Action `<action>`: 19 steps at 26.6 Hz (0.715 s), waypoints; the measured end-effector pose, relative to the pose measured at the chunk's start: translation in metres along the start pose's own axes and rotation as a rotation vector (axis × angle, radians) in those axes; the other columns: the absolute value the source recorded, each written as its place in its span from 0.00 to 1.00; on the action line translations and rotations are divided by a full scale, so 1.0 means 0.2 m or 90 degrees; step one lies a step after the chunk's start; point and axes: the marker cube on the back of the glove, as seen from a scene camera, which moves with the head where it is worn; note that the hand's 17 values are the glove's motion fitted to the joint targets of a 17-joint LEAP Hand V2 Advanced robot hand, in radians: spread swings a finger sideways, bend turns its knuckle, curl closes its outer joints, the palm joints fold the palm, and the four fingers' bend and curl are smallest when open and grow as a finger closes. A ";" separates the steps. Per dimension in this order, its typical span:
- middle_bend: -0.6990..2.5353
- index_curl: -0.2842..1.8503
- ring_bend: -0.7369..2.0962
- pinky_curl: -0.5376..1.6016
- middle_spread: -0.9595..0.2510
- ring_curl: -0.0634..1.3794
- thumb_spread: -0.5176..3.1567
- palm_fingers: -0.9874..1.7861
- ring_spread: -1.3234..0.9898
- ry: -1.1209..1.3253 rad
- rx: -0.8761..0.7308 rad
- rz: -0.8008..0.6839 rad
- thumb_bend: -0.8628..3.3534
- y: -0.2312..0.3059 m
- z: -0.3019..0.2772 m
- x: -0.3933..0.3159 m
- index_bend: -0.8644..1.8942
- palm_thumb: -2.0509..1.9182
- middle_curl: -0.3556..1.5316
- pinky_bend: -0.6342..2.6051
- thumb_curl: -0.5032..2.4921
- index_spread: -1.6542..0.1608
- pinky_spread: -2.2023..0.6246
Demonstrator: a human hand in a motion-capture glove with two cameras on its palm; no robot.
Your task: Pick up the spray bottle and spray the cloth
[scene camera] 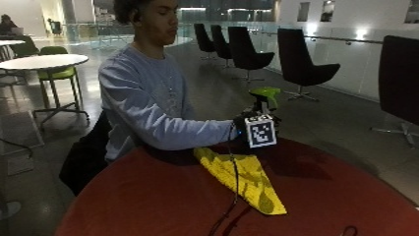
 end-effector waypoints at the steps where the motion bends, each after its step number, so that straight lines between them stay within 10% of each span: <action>1: 0.38 0.46 0.44 0.30 0.72 0.37 0.24 0.70 0.53 -0.010 -0.010 0.003 0.20 0.02 -0.01 -0.02 0.42 0.78 0.49 0.22 0.43 0.79 0.87; 19: 0.35 0.37 0.42 0.32 0.74 0.32 0.37 0.63 0.55 0.228 0.106 0.045 0.20 0.86 -1.03 -0.05 0.38 0.74 0.44 0.23 0.39 0.75 0.87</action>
